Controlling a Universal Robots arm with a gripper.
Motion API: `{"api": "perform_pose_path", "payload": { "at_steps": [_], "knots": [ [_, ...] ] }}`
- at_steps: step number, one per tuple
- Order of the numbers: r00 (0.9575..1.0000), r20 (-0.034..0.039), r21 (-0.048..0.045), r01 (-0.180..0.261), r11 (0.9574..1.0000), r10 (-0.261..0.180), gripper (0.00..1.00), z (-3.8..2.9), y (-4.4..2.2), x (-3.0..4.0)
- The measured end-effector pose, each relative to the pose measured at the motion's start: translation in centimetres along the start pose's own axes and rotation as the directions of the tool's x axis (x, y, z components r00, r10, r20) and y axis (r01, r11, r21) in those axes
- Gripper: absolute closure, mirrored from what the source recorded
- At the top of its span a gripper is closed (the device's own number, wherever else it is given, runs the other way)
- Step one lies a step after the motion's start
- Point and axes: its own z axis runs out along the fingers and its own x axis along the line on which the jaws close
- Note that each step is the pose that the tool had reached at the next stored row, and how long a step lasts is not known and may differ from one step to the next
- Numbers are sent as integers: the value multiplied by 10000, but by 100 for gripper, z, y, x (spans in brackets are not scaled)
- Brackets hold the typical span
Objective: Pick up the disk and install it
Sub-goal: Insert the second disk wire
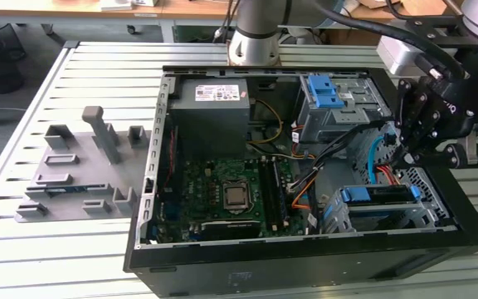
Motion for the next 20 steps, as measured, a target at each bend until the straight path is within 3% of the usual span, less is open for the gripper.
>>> {"api": "perform_pose_path", "payload": {
  "at_steps": [8, 20],
  "knots": [
    [10000, -2, 0, 0, 10000, 0, 89, -2, 8, -116],
    [10000, -2, 1, -1, 10000, 1, 89, -64, 19, -257]
  ]
}}
